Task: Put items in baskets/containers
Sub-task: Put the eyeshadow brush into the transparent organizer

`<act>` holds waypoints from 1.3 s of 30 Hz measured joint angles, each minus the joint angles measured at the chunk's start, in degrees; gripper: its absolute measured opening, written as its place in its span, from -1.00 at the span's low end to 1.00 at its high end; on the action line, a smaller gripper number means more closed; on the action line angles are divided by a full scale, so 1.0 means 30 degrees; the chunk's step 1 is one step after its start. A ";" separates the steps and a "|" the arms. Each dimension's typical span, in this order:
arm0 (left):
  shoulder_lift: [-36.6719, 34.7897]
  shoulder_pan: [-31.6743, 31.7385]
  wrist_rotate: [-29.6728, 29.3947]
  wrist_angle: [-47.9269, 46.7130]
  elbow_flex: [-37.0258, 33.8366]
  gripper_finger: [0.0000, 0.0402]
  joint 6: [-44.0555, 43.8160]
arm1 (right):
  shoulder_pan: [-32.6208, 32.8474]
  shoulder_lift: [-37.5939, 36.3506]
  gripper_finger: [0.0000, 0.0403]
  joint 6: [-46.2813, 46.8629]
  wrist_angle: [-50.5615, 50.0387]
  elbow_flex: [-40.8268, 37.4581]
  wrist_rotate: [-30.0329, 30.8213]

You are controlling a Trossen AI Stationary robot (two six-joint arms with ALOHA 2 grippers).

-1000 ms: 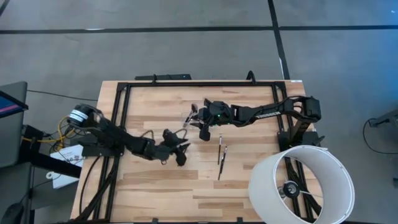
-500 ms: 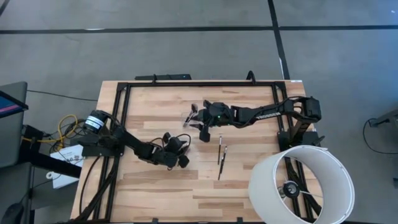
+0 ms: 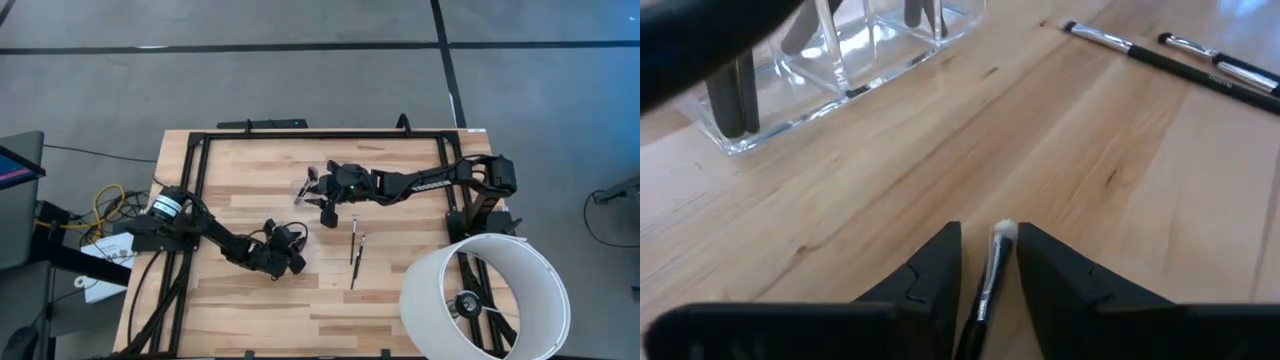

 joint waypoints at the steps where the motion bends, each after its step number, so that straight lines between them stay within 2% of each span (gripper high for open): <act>1: 0.0088 -0.0078 -0.0138 0.0055 0.0008 -0.54 -0.0003 | 0.0000 0.0000 -0.37 0.0000 0.0000 0.0000 -0.0005; 7: -0.0116 -0.0221 0.0421 0.0189 -0.0145 -0.93 0.0916 | 0.0000 -0.0005 -0.37 -0.0160 -0.0029 0.0000 -0.0005; 13: -0.1311 -0.0118 0.0901 0.0127 -0.0353 -0.94 0.1683 | 0.0149 -0.0379 -0.37 -0.0153 -0.0306 -0.0007 -0.0023; 17: -0.4510 -0.0109 0.0300 -0.0208 -0.0493 -0.94 0.3847 | 0.0543 -0.1632 -0.37 -0.0168 -0.1164 -0.0003 -0.0038; 22: -1.0167 -0.0124 -0.1040 -0.0054 -0.1422 -0.95 0.6558 | 0.1141 -0.2846 -0.37 -0.0374 -0.2026 0.0000 -0.0041; 26: -1.4851 -0.0131 -0.1327 0.1474 -0.2146 -0.96 0.9935 | 0.1599 -0.2929 -0.33 -0.1383 -0.2785 0.0000 -0.0082; 29: -1.7205 -0.0123 0.0481 0.3832 -0.3097 -0.96 1.3143 | 0.1715 -0.2697 -0.22 -0.1695 -0.3299 -0.0019 -0.0194; 32: -1.8472 0.0284 0.3708 0.7040 -0.4086 -0.96 1.5570 | 0.1527 -0.2105 -0.07 -0.1661 -0.1891 -0.0030 -0.0730; 37: -1.7844 0.1979 0.8582 1.1455 -0.5362 -0.96 1.6886 | 0.1383 -0.0986 0.10 -0.1009 0.3501 -0.0030 -0.3052; 39: -1.7170 0.2693 1.0033 1.2372 -0.5669 -0.97 1.6814 | 0.1476 -0.0390 0.12 -0.0563 0.5508 0.0015 -0.3209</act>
